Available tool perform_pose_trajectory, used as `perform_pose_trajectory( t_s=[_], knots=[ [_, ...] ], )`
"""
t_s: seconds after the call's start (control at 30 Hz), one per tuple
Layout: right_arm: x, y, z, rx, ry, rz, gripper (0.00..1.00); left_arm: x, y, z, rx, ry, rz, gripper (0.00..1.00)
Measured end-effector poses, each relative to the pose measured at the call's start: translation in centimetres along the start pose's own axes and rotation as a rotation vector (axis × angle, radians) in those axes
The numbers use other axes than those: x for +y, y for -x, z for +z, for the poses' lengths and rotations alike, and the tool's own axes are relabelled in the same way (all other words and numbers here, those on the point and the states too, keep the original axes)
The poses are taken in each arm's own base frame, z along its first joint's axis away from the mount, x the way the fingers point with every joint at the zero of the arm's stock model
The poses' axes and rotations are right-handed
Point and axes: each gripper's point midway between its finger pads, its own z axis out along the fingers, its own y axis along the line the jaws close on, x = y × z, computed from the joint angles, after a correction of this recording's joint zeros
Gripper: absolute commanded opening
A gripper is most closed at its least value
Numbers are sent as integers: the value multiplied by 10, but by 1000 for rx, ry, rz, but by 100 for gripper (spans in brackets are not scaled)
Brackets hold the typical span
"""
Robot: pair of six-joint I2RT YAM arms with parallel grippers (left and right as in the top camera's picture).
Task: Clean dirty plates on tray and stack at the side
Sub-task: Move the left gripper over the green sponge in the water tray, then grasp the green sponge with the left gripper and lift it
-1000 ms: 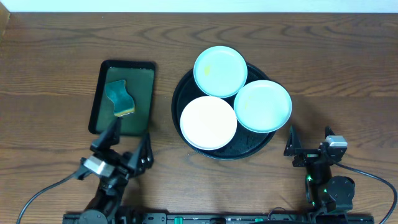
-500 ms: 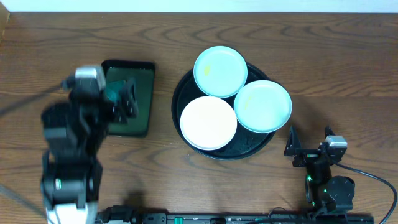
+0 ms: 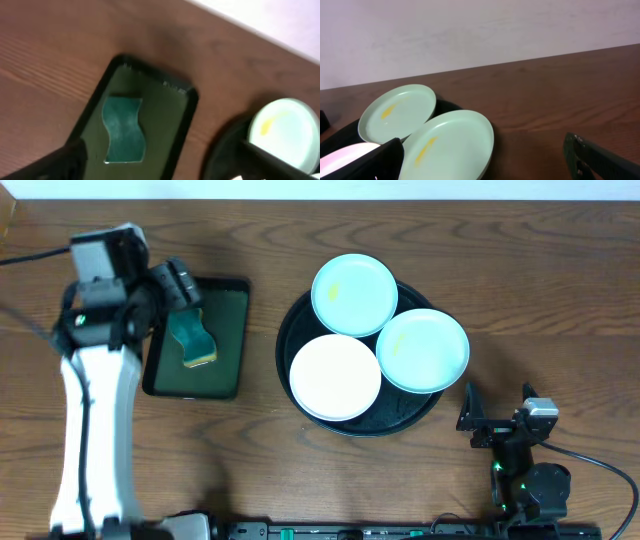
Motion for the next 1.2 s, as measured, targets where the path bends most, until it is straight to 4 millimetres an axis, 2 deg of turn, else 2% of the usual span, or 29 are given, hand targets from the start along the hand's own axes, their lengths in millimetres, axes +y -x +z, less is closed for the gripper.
perform_pose_trajectory(
  t_s=[0.17, 0.43, 0.57, 0.87, 1.2],
  knots=[
    [0, 0, 0, 0, 0, 0, 99, 11, -16, 37, 91, 45, -20, 98],
    [0, 0, 0, 0, 0, 0, 99, 43, -57, 83, 279, 156, -77, 98],
    [0, 0, 0, 0, 0, 0, 99, 49, -67, 104, 315, 164, -81, 98],
    [0, 0, 0, 0, 0, 0, 99, 50, -53, 111, 256, 170, -76, 98],
    [0, 0, 0, 0, 0, 0, 99, 59, -61, 112, 266, 216, -85, 98]
  ],
)
